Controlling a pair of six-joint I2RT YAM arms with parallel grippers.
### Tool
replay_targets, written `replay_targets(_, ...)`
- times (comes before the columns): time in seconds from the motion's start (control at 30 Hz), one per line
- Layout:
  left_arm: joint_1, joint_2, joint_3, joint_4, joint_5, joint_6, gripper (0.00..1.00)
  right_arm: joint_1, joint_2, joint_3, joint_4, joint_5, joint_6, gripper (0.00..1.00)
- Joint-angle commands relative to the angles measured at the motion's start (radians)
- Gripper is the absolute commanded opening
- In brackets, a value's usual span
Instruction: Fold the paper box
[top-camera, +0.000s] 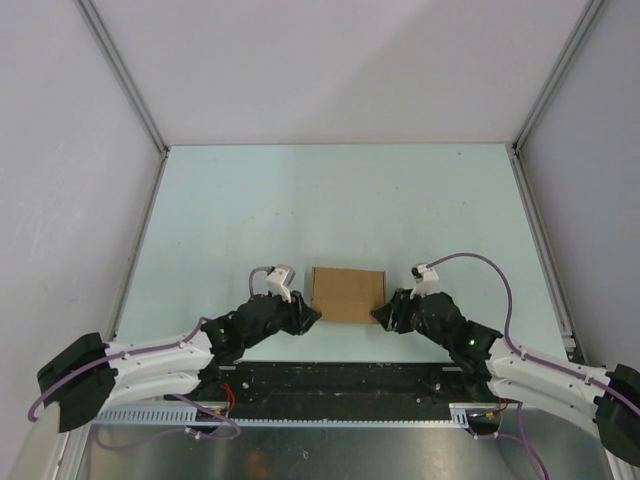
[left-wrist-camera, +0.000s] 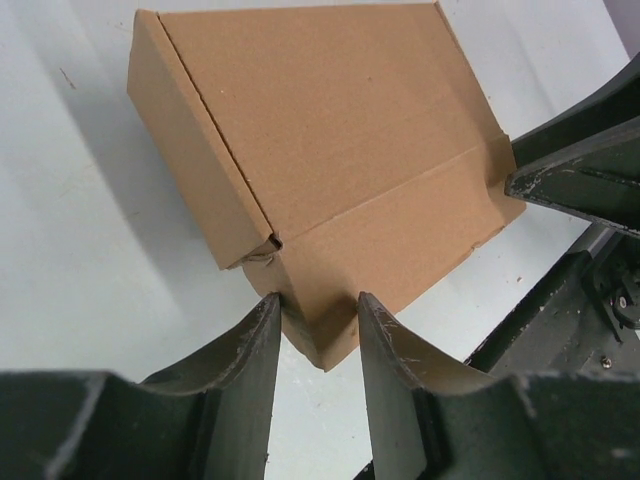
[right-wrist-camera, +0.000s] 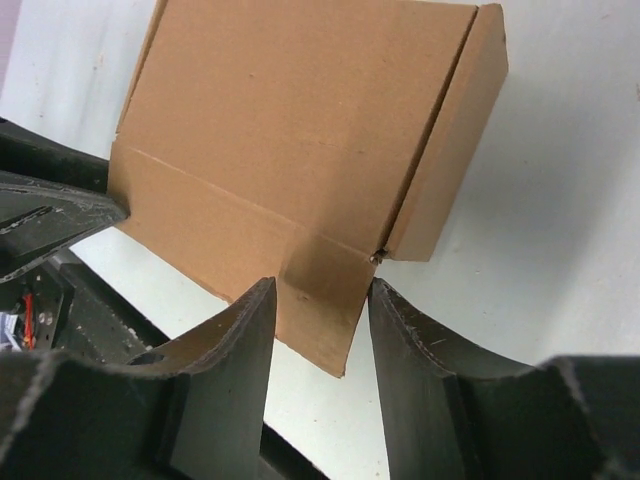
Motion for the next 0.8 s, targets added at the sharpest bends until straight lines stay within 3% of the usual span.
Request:
replay_targets(0.0, -0.004, -0.047, 0.038, -0.010, -0.001, 0.015, 0.42, 0.010, -0.048, 0.029, -0.002, -0.034, 0.020, 0.47)
replay_targets(0.63, -0.005, 0.057, 0.057, -0.018, -0.057, 0.025, 0.42, 0.021, 0.081, 0.047, 0.007, 0.055, -0.013, 0.47)
replay_targets(0.77, -0.005, 0.054, 0.051, -0.016, -0.064, 0.025, 0.41, 0.021, 0.093, 0.046, 0.013, 0.075, -0.013, 0.41)
